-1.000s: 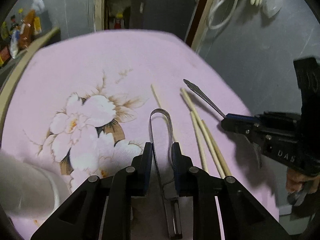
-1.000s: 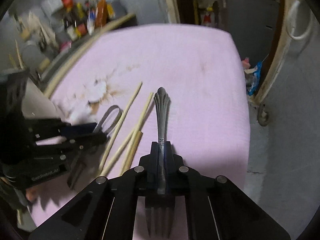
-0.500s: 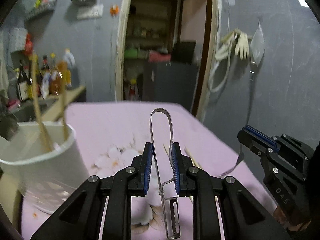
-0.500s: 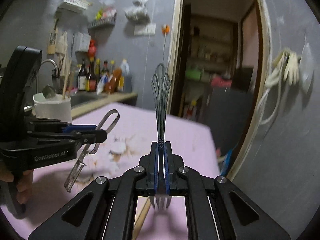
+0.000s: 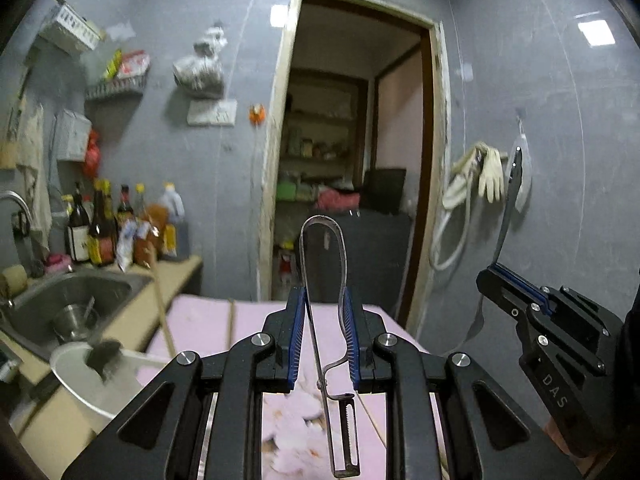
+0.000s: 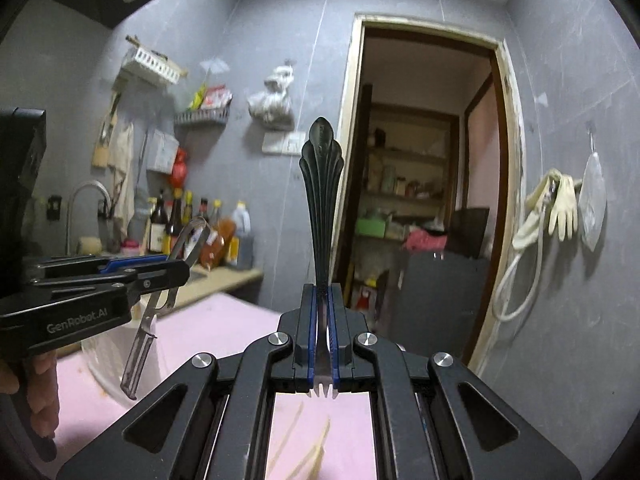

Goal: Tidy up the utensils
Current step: 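Carry the fork in the right tool and tongs in the left tool into the white caddy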

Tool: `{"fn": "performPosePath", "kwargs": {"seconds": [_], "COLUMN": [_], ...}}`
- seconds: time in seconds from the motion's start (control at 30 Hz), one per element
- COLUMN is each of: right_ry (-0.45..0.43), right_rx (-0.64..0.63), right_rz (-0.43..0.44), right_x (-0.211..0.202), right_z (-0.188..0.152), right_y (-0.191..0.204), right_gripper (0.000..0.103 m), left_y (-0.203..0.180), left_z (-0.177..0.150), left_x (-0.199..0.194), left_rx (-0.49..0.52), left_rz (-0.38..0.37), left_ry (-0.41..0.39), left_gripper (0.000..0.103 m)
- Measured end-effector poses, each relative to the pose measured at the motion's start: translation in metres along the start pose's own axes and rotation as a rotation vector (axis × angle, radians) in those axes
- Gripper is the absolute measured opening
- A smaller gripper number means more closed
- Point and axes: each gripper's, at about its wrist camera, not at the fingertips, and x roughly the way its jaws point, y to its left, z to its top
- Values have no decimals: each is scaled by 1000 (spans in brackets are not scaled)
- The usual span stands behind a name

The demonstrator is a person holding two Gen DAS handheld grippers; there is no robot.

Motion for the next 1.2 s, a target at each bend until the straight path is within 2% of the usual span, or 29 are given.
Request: {"fn": "performPosePath", "kwargs": {"seconds": [0.17, 0.33, 0.47, 0.63, 0.9, 1.2], "right_ry": [-52, -76, -73, -24, 84, 176], "right_rx": [31, 102, 151, 201, 192, 182], "right_rz": [51, 172, 270, 377, 404, 393], "right_x": [5, 19, 33, 56, 79, 87], "right_z": [24, 47, 57, 61, 44, 28], "right_y": [15, 36, 57, 83, 108, 112], "right_gripper": [3, 3, 3, 3, 3, 3], "left_y": [33, 83, 120, 165, 199, 200], "left_z": [28, 49, 52, 41, 17, 0], "left_x": [-15, -26, -32, -34, -25, -8], "left_rx": [-4, -38, -80, -140, -191, -181], "left_rz": [36, 95, 153, 202, 234, 249], "left_ry": [-60, -75, -73, -73, -56, -37], "left_gripper": [16, 16, 16, 16, 16, 16]}}
